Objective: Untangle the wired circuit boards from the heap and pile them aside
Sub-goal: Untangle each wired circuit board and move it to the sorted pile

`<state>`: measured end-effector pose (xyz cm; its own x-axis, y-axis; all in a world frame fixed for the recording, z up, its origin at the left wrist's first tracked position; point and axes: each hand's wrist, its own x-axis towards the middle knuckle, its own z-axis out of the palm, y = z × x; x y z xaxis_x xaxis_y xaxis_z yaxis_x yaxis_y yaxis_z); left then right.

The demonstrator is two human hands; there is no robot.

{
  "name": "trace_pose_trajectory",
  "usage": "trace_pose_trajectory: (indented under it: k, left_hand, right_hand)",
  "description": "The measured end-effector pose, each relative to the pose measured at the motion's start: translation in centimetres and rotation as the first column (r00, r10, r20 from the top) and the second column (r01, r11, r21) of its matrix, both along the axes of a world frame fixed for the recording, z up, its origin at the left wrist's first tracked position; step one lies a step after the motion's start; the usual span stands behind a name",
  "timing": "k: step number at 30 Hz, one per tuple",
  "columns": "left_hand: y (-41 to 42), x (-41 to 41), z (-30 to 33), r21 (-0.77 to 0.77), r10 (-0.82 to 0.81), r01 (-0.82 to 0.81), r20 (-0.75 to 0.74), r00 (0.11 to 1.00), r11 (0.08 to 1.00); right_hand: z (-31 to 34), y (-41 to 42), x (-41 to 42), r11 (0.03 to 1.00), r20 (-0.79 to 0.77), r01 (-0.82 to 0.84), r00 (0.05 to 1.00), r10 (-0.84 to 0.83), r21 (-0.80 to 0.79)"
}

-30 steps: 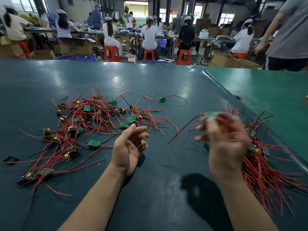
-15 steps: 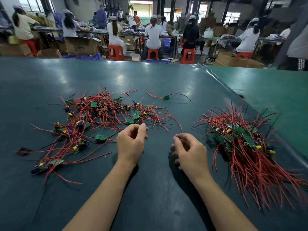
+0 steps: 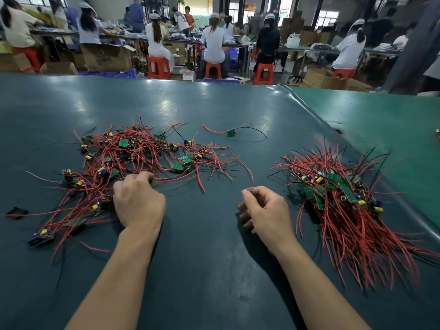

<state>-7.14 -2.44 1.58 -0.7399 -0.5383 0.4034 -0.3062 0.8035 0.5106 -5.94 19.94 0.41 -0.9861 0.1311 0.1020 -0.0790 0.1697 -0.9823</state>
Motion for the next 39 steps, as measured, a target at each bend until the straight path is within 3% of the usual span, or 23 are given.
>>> trace_pose_trajectory:
  k: [3,7,10,12,15,18,21,23,25,27,31,36,39]
  left_hand:
    - [0.8,0.2,0.8,-0.093,-0.135,0.106,-0.393,0.910,0.990]
    - [2.0,0.3,1.4,-0.254,-0.278,0.143,-0.652,0.706,0.957]
    - [2.6,0.3,1.1,-0.332,-0.323,0.104,-0.721,0.613,0.938]
    - [2.3,0.1,0.8,-0.345,-0.293,0.043,-0.718,0.632,0.937]
    - [1.2,-0.2,0.6,-0.194,-0.115,-0.036,-0.711,0.693,0.980]
    - [0.7,-0.1,0.7,-0.048,-0.084,0.075,-0.774,0.627,0.996]
    - [1.9,0.3,1.1,-0.142,-0.254,0.252,-0.828,0.499,0.957]
    - [3.7,0.4,1.2,-0.190,-0.370,0.404,-0.823,0.432,0.895]
    - [6.0,0.7,1.1,-0.047,-0.375,0.631,-0.838,0.397,0.774]
    - [8.0,1.4,1.1,0.235,-0.319,0.803,-0.828,0.461,0.548]
    - [9.2,1.8,0.8,0.558,-0.388,0.817,-0.727,0.566,0.145]
    - [8.5,1.2,0.5,0.642,-0.490,0.767,-0.668,0.560,0.002]
    - [8.1,1.2,0.1,0.702,-0.522,0.712,-0.611,0.595,-0.012]
  right_hand:
    - [-0.1,-0.1,0.0,1.000,0.001,0.003,1.000,-0.003,0.014]
    - [-0.3,-0.1,0.2,0.999,-0.020,-0.009,1.000,0.010,0.053]
    - [-0.5,0.0,0.3,0.997,-0.021,-0.029,0.999,0.031,0.077]
    - [-0.5,0.0,0.3,0.994,-0.025,-0.039,0.999,0.042,0.105]
    - [-0.6,0.0,0.3,0.986,-0.040,-0.044,0.998,0.051,0.160]
    - [-0.5,-0.1,0.5,0.982,-0.045,-0.047,0.997,0.056,0.180]
    - [-0.2,-0.4,0.6,0.984,-0.056,-0.062,0.996,0.073,0.167]
    - [0.0,-0.6,0.9,0.989,-0.074,-0.096,0.992,0.105,0.115]
    - [0.3,-0.7,1.3,0.988,-0.083,-0.152,0.985,0.152,0.004]
    - [0.5,-0.8,1.7,0.975,-0.085,-0.199,0.978,0.190,-0.101]
    - [0.9,-0.6,1.8,0.950,-0.160,-0.230,0.967,0.199,-0.211]
    - [1.1,-0.2,1.3,0.920,-0.093,-0.142,0.989,0.116,-0.366]
    - [0.9,-0.3,1.4,0.932,-0.072,-0.091,0.995,0.070,-0.350]
